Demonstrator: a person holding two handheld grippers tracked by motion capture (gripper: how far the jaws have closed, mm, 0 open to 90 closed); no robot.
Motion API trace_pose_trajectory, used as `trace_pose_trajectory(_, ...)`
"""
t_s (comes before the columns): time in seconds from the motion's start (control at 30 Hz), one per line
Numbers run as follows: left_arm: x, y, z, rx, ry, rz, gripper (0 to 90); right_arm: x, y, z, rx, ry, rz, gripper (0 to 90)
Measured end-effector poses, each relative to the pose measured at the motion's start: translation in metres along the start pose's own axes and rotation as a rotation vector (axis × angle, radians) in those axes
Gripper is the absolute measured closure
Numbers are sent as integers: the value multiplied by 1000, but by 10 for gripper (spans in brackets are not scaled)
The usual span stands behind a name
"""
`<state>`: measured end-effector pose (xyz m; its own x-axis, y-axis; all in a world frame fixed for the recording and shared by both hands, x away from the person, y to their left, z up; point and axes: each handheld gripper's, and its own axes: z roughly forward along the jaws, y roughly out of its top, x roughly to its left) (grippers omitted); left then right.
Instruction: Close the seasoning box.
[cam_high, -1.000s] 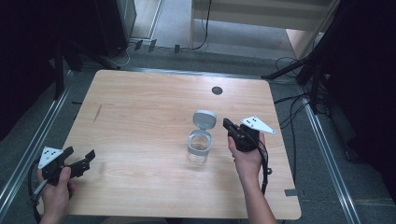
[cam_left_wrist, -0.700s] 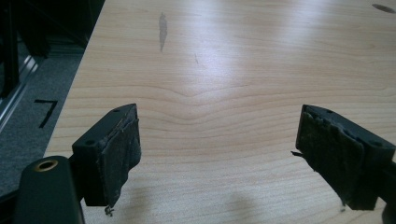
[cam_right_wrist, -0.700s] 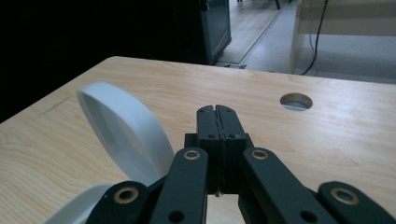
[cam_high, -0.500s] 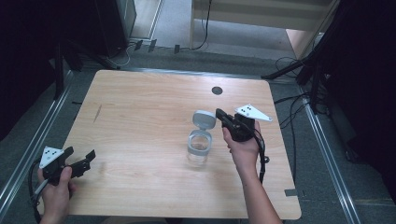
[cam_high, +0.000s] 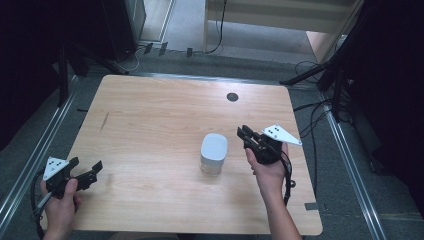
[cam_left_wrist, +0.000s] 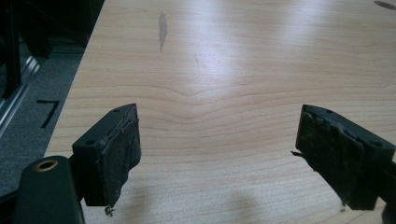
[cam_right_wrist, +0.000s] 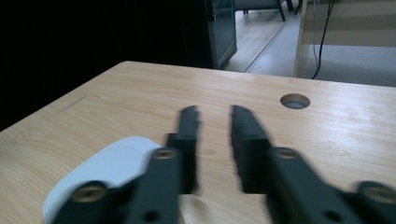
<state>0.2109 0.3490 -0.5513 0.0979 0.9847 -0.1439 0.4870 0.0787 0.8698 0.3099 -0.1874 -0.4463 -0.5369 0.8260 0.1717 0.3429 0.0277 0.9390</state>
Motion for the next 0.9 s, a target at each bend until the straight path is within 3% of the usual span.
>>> trace_pose_trajectory(0.13,0,0,0,0,-1,1,141,-9,-4,-10,5,-53,4,393)
trace_pose_trajectory(0.3,0,0,0,-1,-2,2,141,-21,-14,-21,37,-46,14,221)
trace_pose_trajectory(0.43,0,0,0,0,-2,2,141,-31,-23,-29,50,-93,18,213)
trace_pose_trajectory(0.67,0,0,0,0,-6,3,141,-47,-37,-46,42,-114,34,179)
trace_pose_trajectory(0.9,0,0,0,1,-8,5,141,-64,-53,-63,52,-165,58,182)
